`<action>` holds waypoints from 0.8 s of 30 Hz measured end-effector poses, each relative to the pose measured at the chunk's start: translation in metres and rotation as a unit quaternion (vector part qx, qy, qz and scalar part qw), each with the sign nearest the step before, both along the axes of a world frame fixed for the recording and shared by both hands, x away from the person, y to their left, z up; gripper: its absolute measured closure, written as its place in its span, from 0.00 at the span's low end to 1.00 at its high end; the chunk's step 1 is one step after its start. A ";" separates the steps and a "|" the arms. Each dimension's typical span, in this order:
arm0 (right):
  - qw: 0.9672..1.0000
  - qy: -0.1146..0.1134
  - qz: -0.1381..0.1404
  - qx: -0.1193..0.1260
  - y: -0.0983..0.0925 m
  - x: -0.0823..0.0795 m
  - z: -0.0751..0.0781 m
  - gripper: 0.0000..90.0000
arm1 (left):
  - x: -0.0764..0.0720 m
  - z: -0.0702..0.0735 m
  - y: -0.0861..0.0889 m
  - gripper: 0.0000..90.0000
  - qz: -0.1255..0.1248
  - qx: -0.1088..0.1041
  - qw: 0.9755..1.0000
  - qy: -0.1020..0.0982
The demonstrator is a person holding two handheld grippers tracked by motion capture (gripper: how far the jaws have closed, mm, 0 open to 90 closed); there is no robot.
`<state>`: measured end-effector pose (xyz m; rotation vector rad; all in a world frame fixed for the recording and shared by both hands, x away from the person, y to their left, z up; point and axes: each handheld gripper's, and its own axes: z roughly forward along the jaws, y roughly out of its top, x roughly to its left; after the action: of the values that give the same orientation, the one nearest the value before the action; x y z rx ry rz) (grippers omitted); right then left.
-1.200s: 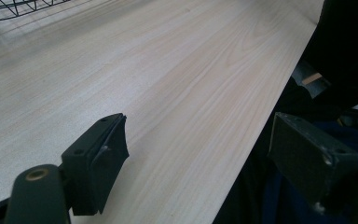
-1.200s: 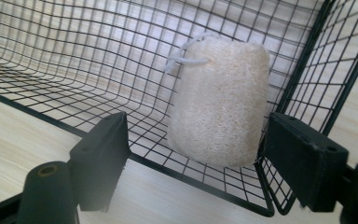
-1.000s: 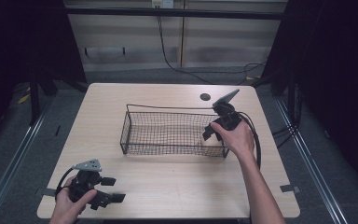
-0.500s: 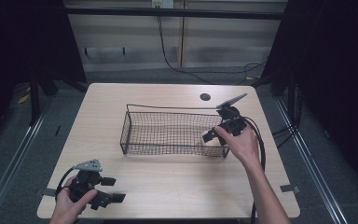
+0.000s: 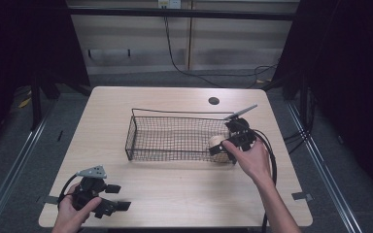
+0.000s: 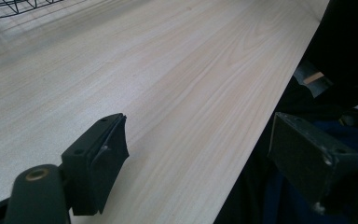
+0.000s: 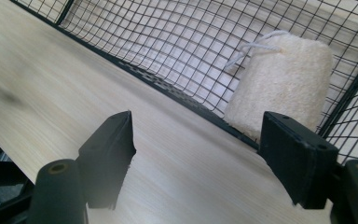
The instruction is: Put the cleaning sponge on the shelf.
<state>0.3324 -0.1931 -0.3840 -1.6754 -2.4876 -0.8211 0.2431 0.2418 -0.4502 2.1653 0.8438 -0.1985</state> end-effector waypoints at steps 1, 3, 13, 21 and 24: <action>1.000 -0.005 0.003 -0.007 0.000 -0.002 -0.001 0.28 | 0.000 0.000 0.000 0.21 0.000 0.000 1.000 0.001; 1.000 -0.007 0.004 0.014 -0.001 -0.007 -0.004 0.29 | 0.000 0.000 0.000 0.21 -0.001 0.000 1.000 0.001; 0.998 -0.030 0.018 0.042 0.003 -0.037 -0.009 0.29 | 0.000 0.000 0.000 0.21 0.000 -0.001 1.000 0.000; 0.999 -0.035 0.014 0.035 0.000 -0.055 -0.024 0.30 | 0.000 0.000 0.000 0.21 -0.001 0.001 1.000 0.002; 0.999 -0.042 0.014 0.029 -0.002 -0.062 -0.029 0.30 | 0.000 0.000 0.000 0.21 -0.001 0.001 1.000 0.002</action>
<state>0.2705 -0.1954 -0.4126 -1.6173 -2.5084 -0.9699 0.2435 0.2420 -0.4505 2.1680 0.8435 -0.2028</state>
